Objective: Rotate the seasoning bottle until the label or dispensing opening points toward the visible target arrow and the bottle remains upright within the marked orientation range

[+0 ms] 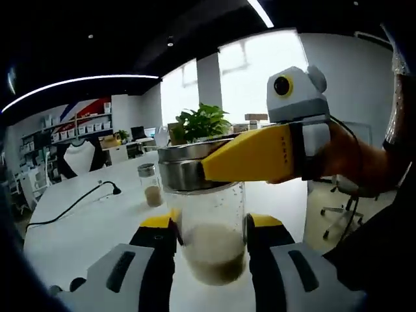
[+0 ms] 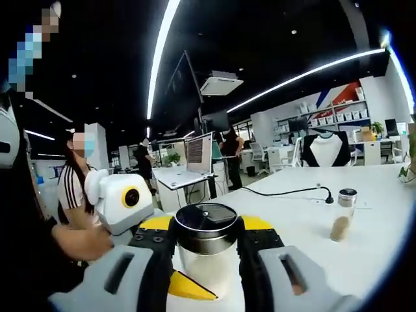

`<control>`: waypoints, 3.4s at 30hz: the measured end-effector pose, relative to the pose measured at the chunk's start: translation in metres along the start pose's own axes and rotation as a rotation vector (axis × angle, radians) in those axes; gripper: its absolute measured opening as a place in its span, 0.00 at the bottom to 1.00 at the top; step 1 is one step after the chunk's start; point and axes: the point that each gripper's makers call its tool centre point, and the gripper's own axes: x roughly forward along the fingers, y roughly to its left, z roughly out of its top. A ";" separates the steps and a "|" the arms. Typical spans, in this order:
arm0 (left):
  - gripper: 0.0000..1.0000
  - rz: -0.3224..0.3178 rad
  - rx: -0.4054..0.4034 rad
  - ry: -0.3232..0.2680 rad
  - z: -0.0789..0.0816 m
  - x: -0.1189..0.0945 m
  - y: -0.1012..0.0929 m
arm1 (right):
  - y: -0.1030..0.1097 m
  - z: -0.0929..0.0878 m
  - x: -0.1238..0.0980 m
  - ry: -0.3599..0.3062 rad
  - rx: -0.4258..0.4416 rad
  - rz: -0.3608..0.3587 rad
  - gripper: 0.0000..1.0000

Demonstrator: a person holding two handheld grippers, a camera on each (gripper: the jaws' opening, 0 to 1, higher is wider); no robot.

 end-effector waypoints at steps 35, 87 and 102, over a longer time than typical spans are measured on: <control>0.43 -0.140 -0.004 -0.095 0.036 -0.020 -0.021 | 0.017 0.032 -0.019 -0.067 0.007 0.321 0.35; 0.41 0.333 0.074 0.021 0.018 -0.019 0.021 | 0.000 0.018 0.013 -0.029 -0.069 0.001 0.38; 0.40 0.175 -0.010 -0.002 -0.007 -0.030 0.024 | 0.002 -0.008 0.027 0.078 -0.032 0.161 0.36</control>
